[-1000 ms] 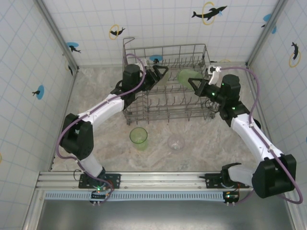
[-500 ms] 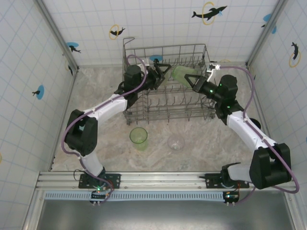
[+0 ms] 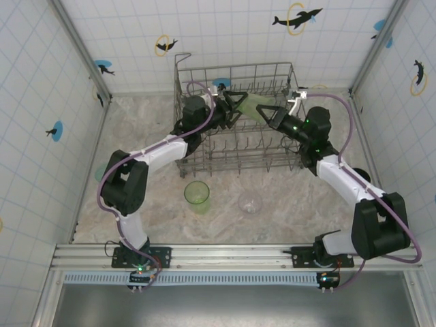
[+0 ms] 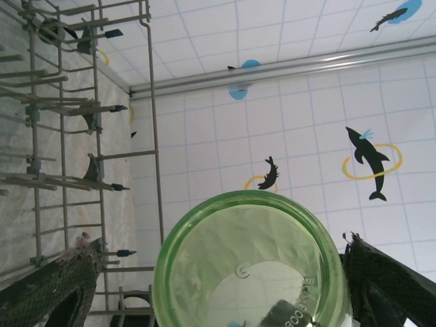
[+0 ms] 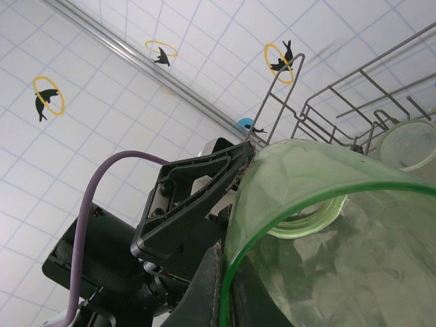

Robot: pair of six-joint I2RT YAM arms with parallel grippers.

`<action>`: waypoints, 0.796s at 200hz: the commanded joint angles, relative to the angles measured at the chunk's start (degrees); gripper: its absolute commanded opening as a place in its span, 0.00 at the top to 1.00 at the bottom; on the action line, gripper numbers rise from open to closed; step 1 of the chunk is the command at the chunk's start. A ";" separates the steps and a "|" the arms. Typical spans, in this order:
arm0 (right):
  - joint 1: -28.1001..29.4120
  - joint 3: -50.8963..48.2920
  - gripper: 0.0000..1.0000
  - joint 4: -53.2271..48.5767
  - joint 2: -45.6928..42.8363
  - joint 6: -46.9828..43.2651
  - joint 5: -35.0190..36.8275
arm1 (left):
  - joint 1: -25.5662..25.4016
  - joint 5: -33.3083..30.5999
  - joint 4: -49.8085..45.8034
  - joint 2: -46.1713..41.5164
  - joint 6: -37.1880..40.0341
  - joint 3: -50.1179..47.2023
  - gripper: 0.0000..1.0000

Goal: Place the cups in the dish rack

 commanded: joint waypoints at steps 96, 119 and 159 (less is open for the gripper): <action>0.68 1.18 1.00 5.32 0.85 0.31 -1.59 | -1.61 3.01 7.60 2.36 -2.30 1.89 0.76; 0.67 1.77 1.00 4.58 0.83 -0.45 -2.23 | -1.62 3.30 8.04 2.35 -2.05 1.98 0.83; 0.78 2.05 1.00 4.92 0.67 -0.10 -3.65 | -1.64 2.73 6.77 2.34 -1.60 2.04 0.52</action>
